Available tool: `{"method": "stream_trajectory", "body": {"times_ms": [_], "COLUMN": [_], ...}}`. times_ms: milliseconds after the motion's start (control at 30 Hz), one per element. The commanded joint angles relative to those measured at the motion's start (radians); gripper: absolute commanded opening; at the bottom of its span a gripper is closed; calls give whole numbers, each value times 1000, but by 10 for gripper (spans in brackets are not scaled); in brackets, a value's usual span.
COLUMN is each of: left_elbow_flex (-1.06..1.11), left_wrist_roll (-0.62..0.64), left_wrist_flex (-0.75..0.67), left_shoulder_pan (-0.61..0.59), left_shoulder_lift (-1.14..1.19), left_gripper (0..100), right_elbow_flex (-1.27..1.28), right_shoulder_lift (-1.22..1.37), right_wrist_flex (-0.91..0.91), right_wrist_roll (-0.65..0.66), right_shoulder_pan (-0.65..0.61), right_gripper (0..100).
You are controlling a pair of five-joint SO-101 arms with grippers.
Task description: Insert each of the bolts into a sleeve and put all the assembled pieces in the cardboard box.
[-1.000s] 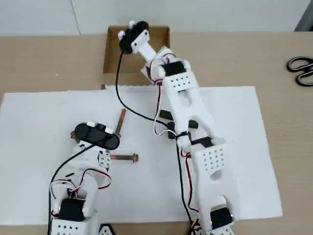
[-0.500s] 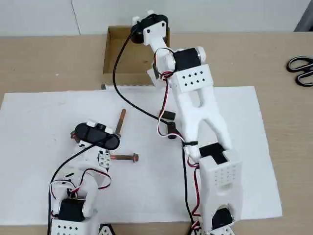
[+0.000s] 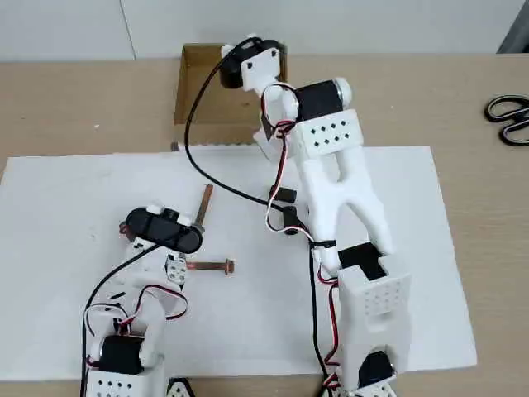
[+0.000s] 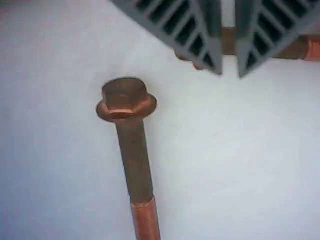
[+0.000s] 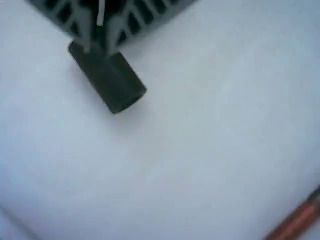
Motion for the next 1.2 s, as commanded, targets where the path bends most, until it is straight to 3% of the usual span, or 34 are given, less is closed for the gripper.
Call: {"method": "stream_trajectory", "body": {"times_ms": [0,200,633,1167], "left_elbow_flex": [-4,-4,-4,-4], "left_wrist_roll": [-6,-6,-6,-6], "left_wrist_flex": [6,6,6,6], "left_shoulder_pan": [-2,-3,-3,-3], "left_shoulder_lift": [-9,-9,-9,-9], "left_gripper": [7,7,7,7], "right_elbow_flex": [31,109,215,215], "right_shoulder_lift": [-67,-59,2,159], "right_wrist_flex": [10,8,-5,-94], "right_wrist_roll": [135,239,437,497], "right_shoulder_pan": [5,2,-2,-2], "right_gripper": [6,115,118,117]}}
